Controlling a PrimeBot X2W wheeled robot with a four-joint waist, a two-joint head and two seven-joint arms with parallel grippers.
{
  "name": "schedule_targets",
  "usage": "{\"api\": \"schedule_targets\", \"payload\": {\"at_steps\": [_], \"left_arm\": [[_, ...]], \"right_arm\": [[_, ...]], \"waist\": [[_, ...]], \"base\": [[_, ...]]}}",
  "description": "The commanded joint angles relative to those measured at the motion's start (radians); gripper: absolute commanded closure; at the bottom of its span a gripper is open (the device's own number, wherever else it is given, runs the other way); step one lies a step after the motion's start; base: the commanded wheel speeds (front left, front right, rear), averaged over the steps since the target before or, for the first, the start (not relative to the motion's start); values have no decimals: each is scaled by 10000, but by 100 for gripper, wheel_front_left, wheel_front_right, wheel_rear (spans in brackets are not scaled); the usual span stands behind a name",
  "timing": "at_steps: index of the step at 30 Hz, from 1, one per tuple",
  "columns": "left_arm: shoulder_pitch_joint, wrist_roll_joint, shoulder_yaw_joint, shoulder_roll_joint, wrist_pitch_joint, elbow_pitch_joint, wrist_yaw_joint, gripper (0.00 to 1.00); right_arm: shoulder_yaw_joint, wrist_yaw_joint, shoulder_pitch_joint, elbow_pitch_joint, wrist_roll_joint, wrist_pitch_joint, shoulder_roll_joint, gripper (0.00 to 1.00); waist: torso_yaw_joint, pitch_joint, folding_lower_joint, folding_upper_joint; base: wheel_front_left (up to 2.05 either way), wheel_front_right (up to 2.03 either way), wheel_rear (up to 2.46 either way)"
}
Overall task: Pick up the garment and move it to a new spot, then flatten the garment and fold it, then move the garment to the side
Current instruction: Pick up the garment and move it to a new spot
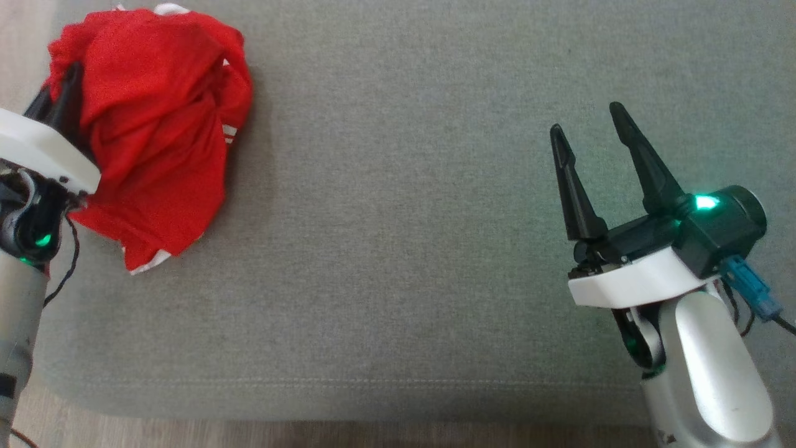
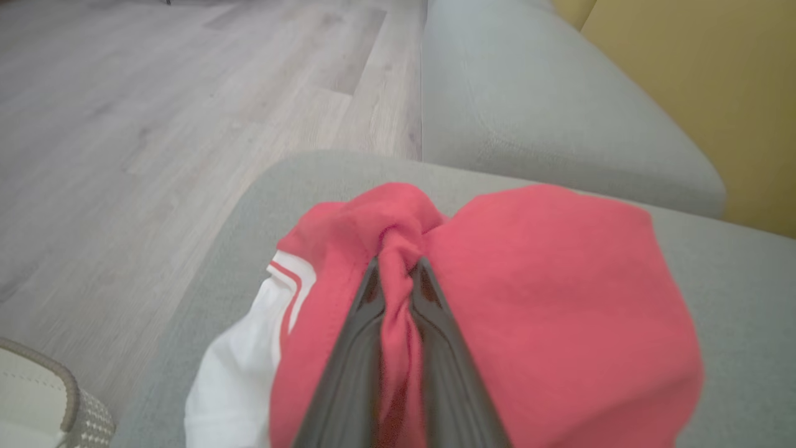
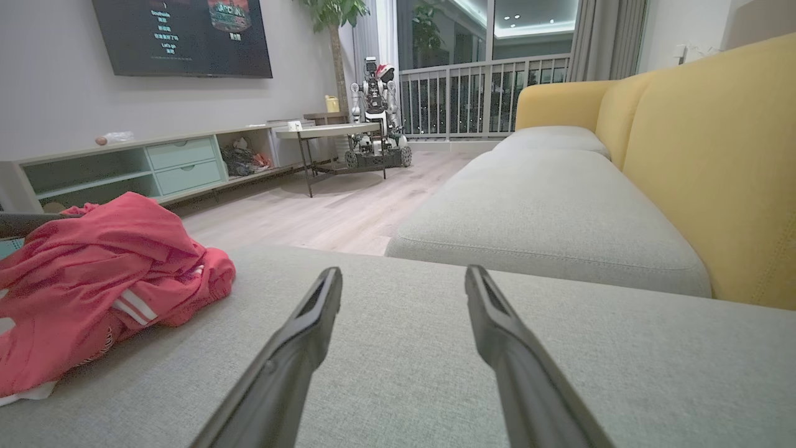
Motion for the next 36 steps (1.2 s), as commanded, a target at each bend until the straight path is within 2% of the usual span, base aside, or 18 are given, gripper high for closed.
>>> {"api": "schedule_targets", "payload": {"at_steps": [1, 9, 20, 23, 28, 36], "left_arm": [[-480, -91, 423, 687, -332, -400, -61, 100], [-114, -172, 578, 710, -1381, -1384, 20, 100], [668, -173, 959, 573, -2025, -3492, 759, 100], [1091, -189, 903, 410, -2021, -4571, 1062, 100], [1518, -240, 723, 159, -1884, -5515, 1397, 100], [1865, 15, -33, -771, -1799, -6855, 2070, 100]], "right_arm": [[224, -2, 3, -243, 92, -92, 24, 0], [253, -2, 388, 49, 279, -92, 24, 0], [366, -2, 807, 223, 513, -92, 24, 0], [282, -2, 939, 214, 609, -92, 24, 0], [64, -2, 1063, 152, 711, -92, 24, 0], [-177, -2, 854, -146, 667, -92, 24, 0]], "waist": [[170, -273, -1, 0], [583, -1289, -1, 0], [792, -2335, -1, 0], [674, -2721, -1, 0], [393, -2995, -1, 0], [-783, -2850, -1, 0]], "base": [[0, 0, 0], [0, 0, 0], [0, 0, 0], [0, 0, 0], [0, 0, 0], [0, 0, 0]]}}
